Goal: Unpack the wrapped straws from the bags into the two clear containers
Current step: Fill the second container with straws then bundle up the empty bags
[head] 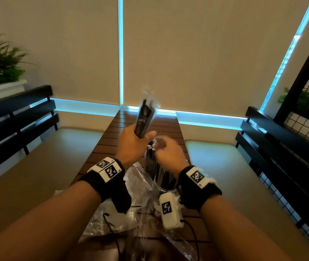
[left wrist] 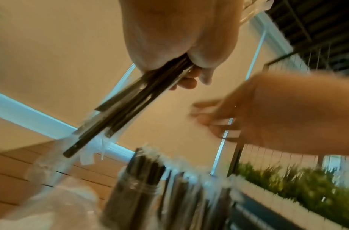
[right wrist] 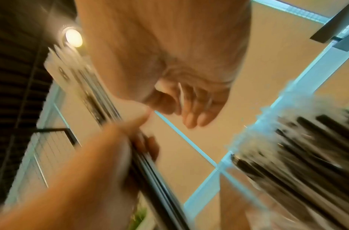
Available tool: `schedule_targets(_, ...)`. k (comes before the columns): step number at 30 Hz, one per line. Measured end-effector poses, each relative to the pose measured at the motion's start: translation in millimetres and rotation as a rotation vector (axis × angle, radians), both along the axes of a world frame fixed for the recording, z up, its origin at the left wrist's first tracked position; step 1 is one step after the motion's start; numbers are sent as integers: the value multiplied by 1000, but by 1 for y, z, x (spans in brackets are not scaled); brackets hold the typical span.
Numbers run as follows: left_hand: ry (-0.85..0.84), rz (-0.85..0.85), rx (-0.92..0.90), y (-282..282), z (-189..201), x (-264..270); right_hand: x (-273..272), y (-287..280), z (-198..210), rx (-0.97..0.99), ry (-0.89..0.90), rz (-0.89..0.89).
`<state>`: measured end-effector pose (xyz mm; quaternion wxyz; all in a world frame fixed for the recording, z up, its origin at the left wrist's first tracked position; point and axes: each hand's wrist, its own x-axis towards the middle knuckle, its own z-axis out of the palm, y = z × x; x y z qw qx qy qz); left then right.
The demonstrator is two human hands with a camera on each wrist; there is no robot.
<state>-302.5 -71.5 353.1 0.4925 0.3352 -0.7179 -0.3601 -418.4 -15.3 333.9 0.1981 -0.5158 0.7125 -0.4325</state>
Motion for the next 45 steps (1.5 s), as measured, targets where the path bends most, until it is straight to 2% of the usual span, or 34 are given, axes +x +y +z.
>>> schedule_targets(2,-123,22,-59,-6,-16,6,-3,10,38,-339,-114,-171)
schedule_targets(3,-181,24,-72,-9,-24,8,-3,15,58,-472,-154,-176)
schedule_targets(4,-224,24,-89,-10,-32,9,-2,18,73,-559,-140,-148)
schedule_targets(6,-283,16,-136,-10,-39,8,4,21,93,-629,21,-54)
schedule_targets(8,-267,-16,-158,-6,-36,1,12,12,91,-511,255,22)
schedule_targets(10,-222,-44,-171,-1,-31,-8,21,3,75,-337,498,1)
schedule_targets(11,-211,-45,-168,1,-30,-11,22,2,67,-311,546,-20)
schedule_targets(13,-211,-43,-147,4,-31,-13,15,3,58,-351,460,32)
schedule_targets(15,-191,-59,-106,5,-32,-14,2,10,56,-452,238,79)
schedule_targets(17,-87,-46,-2,3,-29,-20,-18,15,46,-560,106,-47)
schedule_targets(19,46,-24,98,-2,-25,-31,-41,20,20,-546,35,-233)
schedule_targets(22,195,-77,185,-3,-26,-47,-71,30,-32,-284,-55,-368)
schedule_targets(26,258,-169,266,5,-44,-67,-83,43,-105,98,-93,-139)
schedule_targets(28,291,-226,290,8,-55,-76,-78,36,-135,154,-93,-79)
schedule_targets(32,218,-213,298,9,-78,-83,-77,8,-177,76,-3,-136)
schedule_targets(36,122,-211,336,10,-110,-76,-68,-1,-160,-35,125,-130)
schedule_targets(41,-162,26,190,12,-141,-72,-58,-5,-167,-26,9,-115)
schedule_targets(43,-236,24,204,7,-146,-68,-54,-6,-172,-13,-26,-129)
schedule_targets(45,-235,-33,264,5,-141,-61,-55,-10,-179,20,-29,-152)
